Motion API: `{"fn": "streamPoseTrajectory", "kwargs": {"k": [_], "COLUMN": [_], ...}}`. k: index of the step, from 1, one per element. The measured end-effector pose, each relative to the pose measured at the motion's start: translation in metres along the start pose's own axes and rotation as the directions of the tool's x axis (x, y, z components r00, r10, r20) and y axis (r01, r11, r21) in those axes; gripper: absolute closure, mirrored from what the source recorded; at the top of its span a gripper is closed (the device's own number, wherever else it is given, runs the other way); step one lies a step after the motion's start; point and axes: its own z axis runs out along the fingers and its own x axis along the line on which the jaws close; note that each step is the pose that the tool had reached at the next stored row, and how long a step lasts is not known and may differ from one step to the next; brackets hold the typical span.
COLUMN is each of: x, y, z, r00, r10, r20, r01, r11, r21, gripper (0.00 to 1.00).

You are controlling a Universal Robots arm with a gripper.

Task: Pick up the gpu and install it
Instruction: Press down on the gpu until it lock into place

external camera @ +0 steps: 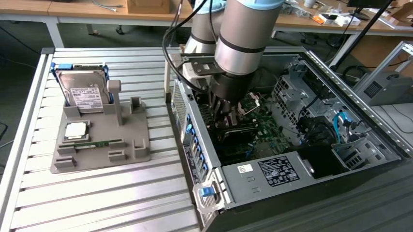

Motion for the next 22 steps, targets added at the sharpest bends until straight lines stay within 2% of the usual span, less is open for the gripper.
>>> {"fn": "streamPoseTrajectory", "kwargs": {"k": [6, 12, 22], "x": [0.008, 0.018, 0.021], "y": [0.0055, 0.0069, 0.0055], "z": [0.0001, 0.0042, 0.0187], "r00": [1.0, 0.9999, 0.9999], "r10": [0.0, 0.0, 0.0], "r20": [0.0052, 0.0107, 0.0113], "r01": [0.0, 0.0, 0.0], "r11": [1.0, 1.0, 1.0], "r21": [0.0013, 0.0011, -0.0026], "gripper": [0.89, 0.89, 0.89]}}
